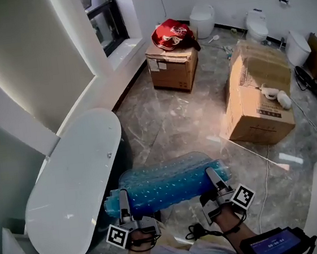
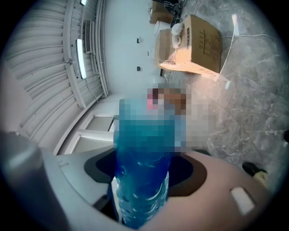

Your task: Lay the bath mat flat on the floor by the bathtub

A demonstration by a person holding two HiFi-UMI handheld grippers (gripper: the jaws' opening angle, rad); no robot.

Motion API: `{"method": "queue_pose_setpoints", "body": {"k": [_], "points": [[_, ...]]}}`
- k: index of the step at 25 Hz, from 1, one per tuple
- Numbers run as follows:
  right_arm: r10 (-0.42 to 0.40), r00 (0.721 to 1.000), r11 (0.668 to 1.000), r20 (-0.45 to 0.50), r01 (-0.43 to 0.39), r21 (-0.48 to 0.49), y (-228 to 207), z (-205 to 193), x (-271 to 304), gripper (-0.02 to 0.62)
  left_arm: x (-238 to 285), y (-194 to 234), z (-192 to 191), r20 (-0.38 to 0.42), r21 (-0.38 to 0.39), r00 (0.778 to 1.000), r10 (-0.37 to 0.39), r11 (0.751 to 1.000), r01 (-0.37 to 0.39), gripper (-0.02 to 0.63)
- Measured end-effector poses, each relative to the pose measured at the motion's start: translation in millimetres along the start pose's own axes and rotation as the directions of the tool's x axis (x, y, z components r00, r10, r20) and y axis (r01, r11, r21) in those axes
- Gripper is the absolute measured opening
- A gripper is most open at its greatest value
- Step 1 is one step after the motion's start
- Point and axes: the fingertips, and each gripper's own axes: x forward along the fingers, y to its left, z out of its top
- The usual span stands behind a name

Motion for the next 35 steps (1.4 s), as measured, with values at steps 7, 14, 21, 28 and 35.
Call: {"method": "queue_pose_setpoints", "body": {"k": [7,14,21,28,35], "points": [[-0.054,0.992,0.999,0.116,0.053,0.009,-8.2,-18.5,62.8,0.314,82.5,25.3,44.9,-0.117,-0.031,0.993,0.035,0.999,-0.039,0.305],[-0.06,0.978,0.998,0.2,0.063,-0.012,1.4,-39.9,123.8,0.314,155.4,33.5,89.7,-0.205,-0.06,0.978,0.034,0.997,-0.047,0.305],[-0.041,0.952,0.999,0.302,0.044,-0.005,9.9,-45.1,166.2,0.314,221.0,35.9,108.7,-0.296,-0.066,0.955,0.008,0.997,-0.029,0.305],[-0.022,0.945,0.999,0.327,0.033,-0.029,-16.6,-0.5,209.3,0.314,278.6,79.2,84.6,-0.317,-0.077,0.948,-0.002,0.997,-0.024,0.304],[-0.086,0.941,0.996,0.326,0.09,0.003,-98.0,38.9,230.7,0.314,304.6,170.9,53.3,-0.329,-0.073,0.943,0.051,0.994,-0.079,0.302]]}}
